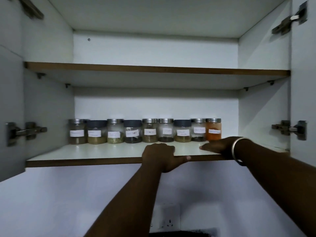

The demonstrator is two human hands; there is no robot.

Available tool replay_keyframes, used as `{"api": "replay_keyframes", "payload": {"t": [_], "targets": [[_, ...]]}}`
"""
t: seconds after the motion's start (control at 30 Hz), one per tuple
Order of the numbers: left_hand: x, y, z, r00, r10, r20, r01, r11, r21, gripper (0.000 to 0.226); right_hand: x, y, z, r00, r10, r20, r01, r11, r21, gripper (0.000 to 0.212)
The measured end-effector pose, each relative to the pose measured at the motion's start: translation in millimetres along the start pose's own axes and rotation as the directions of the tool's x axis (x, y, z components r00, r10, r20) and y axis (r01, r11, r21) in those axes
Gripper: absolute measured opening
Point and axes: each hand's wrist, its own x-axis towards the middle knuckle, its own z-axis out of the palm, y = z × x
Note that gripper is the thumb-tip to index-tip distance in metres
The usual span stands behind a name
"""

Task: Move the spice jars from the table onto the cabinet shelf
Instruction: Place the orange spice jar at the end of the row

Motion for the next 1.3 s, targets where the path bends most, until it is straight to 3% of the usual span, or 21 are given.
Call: {"api": "replay_keyframes", "payload": {"t": [0.13,0.3,0.67,0.83,0.97,1.07,1.17,1.3], "targets": [[1,1,2,1.0,0.001,-0.028,-0.001,1.0,-0.01,0.098,9,-47,11,0.991,-0.135,0.026,0.137,0.95,-0.281,0.067],[3,1,5,0.999,0.003,-0.054,-0.005,0.999,-0.038,0.092,34,-70,38,0.982,-0.19,0.012,0.177,0.89,-0.419,0.061],[6,0,6,0.999,0.003,-0.048,-0.005,0.999,-0.044,0.088,26,-69,43,0.993,-0.095,-0.071,0.067,0.945,-0.32,0.06],[-1,2,-2,1.0,-0.017,-0.024,0.014,0.993,-0.117,0.082,-15,-86,54,0.972,-0.233,0.024,0.232,0.944,-0.235,0.066],[-16,4,-21,0.999,0.0,0.04,0.007,0.985,-0.171,0.065,-45,-97,70,0.963,-0.268,0.036,0.268,0.929,-0.255,0.036],[-43,4,-34,0.996,-0.013,0.092,0.033,0.974,-0.222,0.064,-73,-105,83,0.951,-0.309,0.016,0.299,0.903,-0.31,0.047],[-91,-8,-42,0.998,-0.06,-0.026,0.05,0.962,-0.268,0.061,-100,-130,108,0.919,-0.394,0.026,0.379,0.861,-0.338,0.057],[-172,-33,-62,0.962,-0.165,-0.219,0.101,0.955,-0.279,0.061,-143,-178,155,0.8,-0.6,0.014,0.588,0.778,-0.221,0.061]]}}
